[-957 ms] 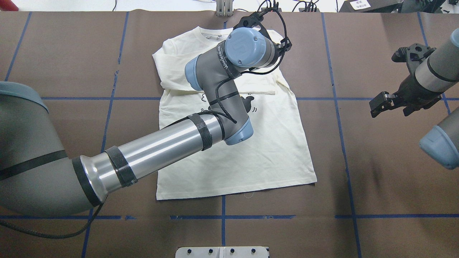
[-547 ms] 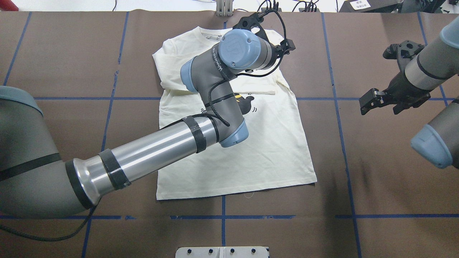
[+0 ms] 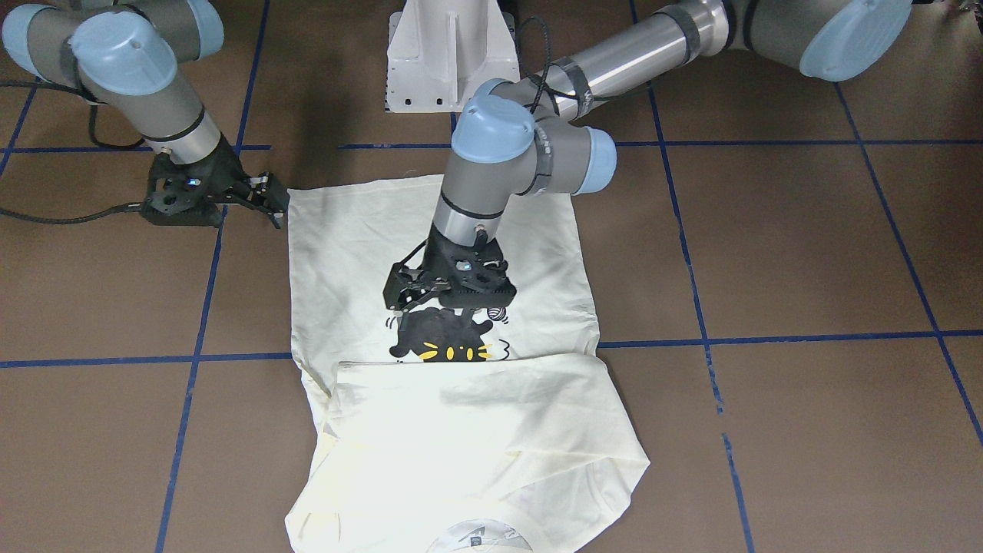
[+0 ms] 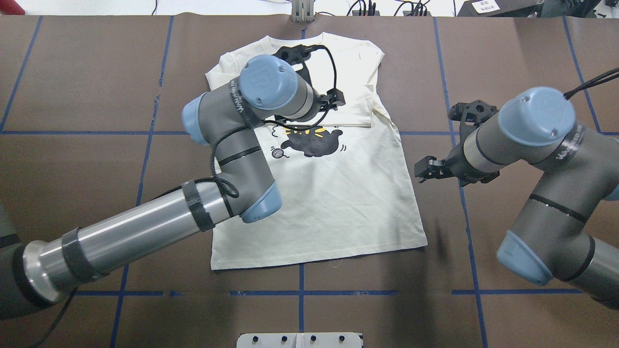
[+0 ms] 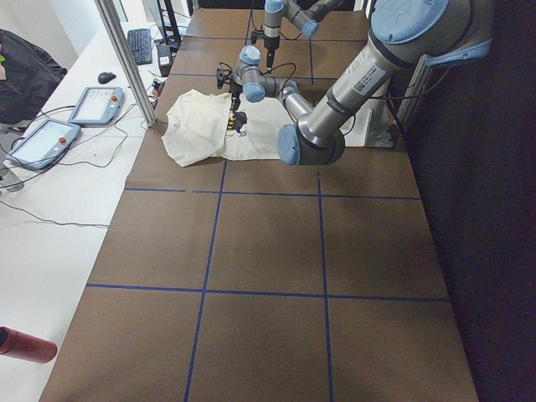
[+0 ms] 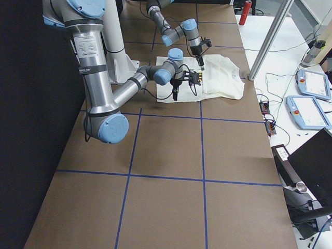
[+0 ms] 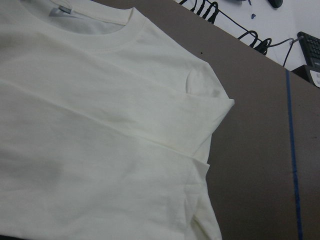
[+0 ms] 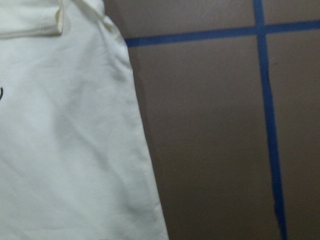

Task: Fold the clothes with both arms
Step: 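Release the sleeve with the left gripper while the right gripper moves to the hem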

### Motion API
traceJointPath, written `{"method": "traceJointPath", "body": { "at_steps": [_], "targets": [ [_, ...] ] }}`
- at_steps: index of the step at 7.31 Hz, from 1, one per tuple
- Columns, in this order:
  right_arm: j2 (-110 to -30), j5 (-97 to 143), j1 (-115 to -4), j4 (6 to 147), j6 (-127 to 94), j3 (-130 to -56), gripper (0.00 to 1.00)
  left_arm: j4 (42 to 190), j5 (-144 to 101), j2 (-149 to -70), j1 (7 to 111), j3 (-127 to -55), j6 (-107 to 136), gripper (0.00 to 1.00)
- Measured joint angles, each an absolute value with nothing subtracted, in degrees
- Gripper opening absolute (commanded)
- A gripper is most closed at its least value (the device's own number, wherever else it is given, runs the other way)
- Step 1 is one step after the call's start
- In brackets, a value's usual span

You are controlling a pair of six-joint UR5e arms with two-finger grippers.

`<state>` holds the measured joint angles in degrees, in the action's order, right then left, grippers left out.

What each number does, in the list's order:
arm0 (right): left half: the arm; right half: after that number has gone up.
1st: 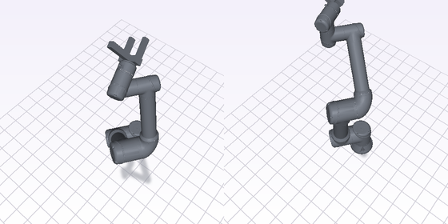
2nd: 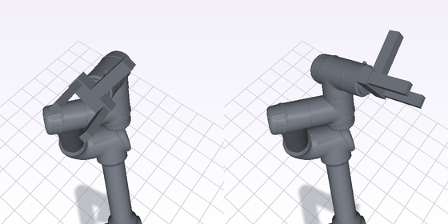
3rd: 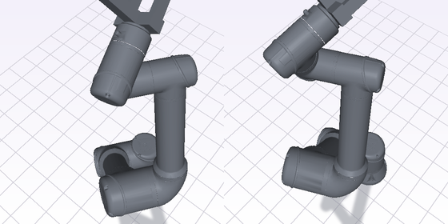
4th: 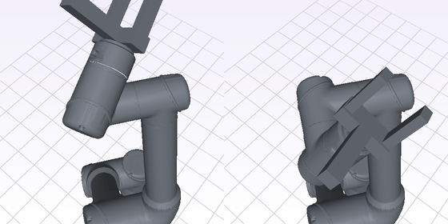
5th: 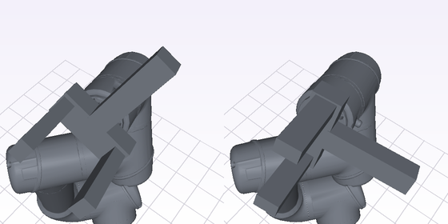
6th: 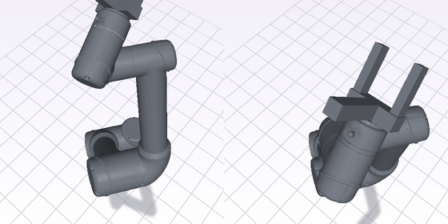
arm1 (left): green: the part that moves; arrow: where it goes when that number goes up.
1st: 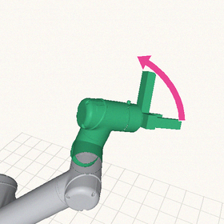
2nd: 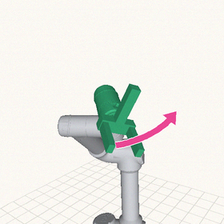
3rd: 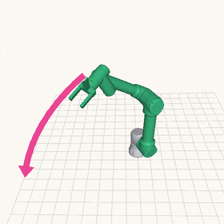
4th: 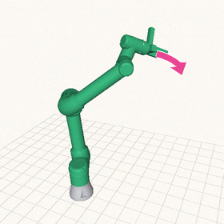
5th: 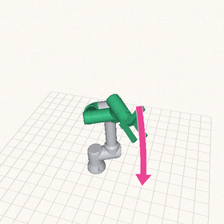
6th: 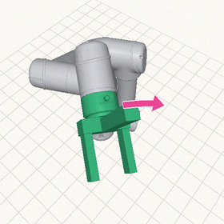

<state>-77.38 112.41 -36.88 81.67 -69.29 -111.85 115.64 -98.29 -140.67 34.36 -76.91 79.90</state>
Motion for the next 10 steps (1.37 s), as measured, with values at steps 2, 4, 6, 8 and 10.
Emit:
{"method": "traceJointPath", "body": {
  "at_steps": [2, 4, 6, 8, 10],
  "targets": [
    [-78.9, 107.4, -30.0, 77.6, -76.9, -111.8, 1.00, 104.6, -98.4, -130.0, 34.7, -96.0, 73.6, 0.99],
    [-81.5, 103.0, -25.0, 72.6, -82.5, -111.6, 1.00, 100.5, -98.4, -126.9, 34.8, -102.7, 72.1, 0.99],
    [-81.8, 101.6, -22.9, 71.7, -83.5, -109.9, 1.00, 99.9, -98.4, -126.5, 34.9, -104.1, 71.9, 0.99],
    [-81.8, 101.6, -22.4, 71.6, -83.6, -108.8, 0.78, 99.9, -98.4, -126.4, 34.9, -104.6, 71.9, 0.99],
    [-81.8, 101.9, -22.5, 71.5, -83.6, -108.9, 0.56, 99.9, -98.4, -126.4, 34.9, -105.1, 71.9, 0.99]
  ]
}}
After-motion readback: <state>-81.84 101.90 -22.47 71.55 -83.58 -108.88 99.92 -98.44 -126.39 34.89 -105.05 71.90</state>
